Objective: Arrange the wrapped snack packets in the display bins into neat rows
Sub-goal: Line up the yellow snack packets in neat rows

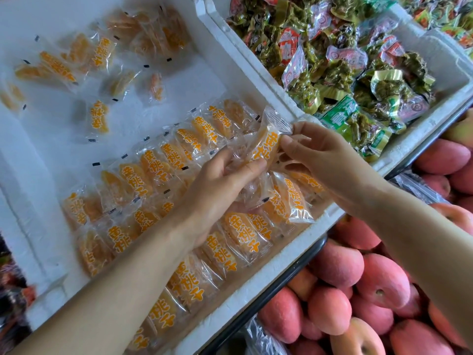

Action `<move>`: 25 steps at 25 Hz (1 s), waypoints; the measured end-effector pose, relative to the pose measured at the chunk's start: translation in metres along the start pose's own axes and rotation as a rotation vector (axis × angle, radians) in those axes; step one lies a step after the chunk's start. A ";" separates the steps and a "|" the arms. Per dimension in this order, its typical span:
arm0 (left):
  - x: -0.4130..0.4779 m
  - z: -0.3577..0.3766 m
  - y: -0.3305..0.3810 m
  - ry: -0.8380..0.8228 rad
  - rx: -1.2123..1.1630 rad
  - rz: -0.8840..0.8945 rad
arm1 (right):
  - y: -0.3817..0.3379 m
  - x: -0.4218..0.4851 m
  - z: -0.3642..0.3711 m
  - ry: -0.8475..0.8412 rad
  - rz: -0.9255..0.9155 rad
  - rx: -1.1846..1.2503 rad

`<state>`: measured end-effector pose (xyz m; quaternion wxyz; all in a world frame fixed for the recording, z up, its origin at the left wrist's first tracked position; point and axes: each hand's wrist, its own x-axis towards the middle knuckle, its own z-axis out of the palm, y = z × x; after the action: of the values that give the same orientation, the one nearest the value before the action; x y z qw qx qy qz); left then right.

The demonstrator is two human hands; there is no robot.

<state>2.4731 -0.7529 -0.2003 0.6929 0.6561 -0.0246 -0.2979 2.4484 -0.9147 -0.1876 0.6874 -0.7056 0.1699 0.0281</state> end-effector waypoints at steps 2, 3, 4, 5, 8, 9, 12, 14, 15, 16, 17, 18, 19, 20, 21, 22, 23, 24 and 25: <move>-0.002 0.000 -0.002 0.017 -0.001 0.020 | 0.002 -0.004 0.000 0.076 -0.048 -0.166; -0.003 -0.001 -0.004 0.034 0.003 0.034 | 0.005 -0.008 -0.001 0.137 -0.097 -0.376; -0.003 -0.002 -0.005 0.046 0.015 0.057 | 0.011 -0.012 -0.003 0.176 -0.132 -0.632; -0.004 -0.003 -0.007 0.057 0.030 0.076 | 0.017 -0.018 -0.004 0.169 -0.124 -0.863; -0.005 -0.005 -0.009 0.075 0.003 0.087 | 0.036 -0.029 -0.004 0.086 0.009 -1.076; -0.005 -0.006 -0.008 0.076 -0.011 0.082 | 0.039 -0.030 -0.004 0.089 0.010 -1.031; -0.006 -0.006 -0.006 0.069 -0.008 0.103 | 0.041 -0.029 -0.005 0.102 -0.006 -0.902; -0.004 -0.008 -0.006 0.083 0.002 0.113 | 0.039 -0.028 -0.008 0.123 -0.032 -0.876; -0.003 -0.010 -0.006 0.096 0.006 0.116 | 0.038 -0.027 -0.009 0.140 -0.075 -0.877; -0.001 -0.012 -0.006 0.108 0.013 0.118 | 0.037 -0.026 -0.011 0.152 -0.139 -0.882; -0.001 -0.013 -0.006 0.116 0.023 0.119 | 0.036 -0.025 -0.013 0.150 -0.203 -0.898; -0.001 -0.013 -0.006 0.121 0.025 0.119 | 0.037 -0.024 -0.014 0.131 -0.249 -0.926; -0.002 -0.013 -0.005 0.123 0.009 0.116 | 0.039 -0.024 -0.016 0.107 -0.270 -0.961; -0.002 -0.013 -0.004 0.118 -0.017 0.110 | 0.042 -0.023 -0.018 0.087 -0.266 -1.000; -0.004 -0.013 -0.003 0.107 -0.038 0.103 | 0.045 -0.025 -0.020 0.076 -0.250 -1.038; -0.005 -0.012 -0.003 0.099 -0.048 0.102 | 0.049 -0.026 -0.022 0.072 -0.239 -1.080; -0.006 -0.013 -0.002 0.097 -0.050 0.107 | 0.052 -0.028 -0.023 0.074 -0.235 -1.121; -0.006 -0.013 -0.002 0.097 -0.048 0.110 | 0.054 -0.030 -0.023 0.083 -0.240 -1.165; -0.007 -0.013 -0.002 0.101 -0.043 0.107 | 0.055 -0.031 -0.024 0.093 -0.265 -1.215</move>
<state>2.4721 -0.7376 -0.2017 0.7223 0.6529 -0.0180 -0.2273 2.3991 -0.9317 -0.2303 0.1529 -0.9861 0.0642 0.0032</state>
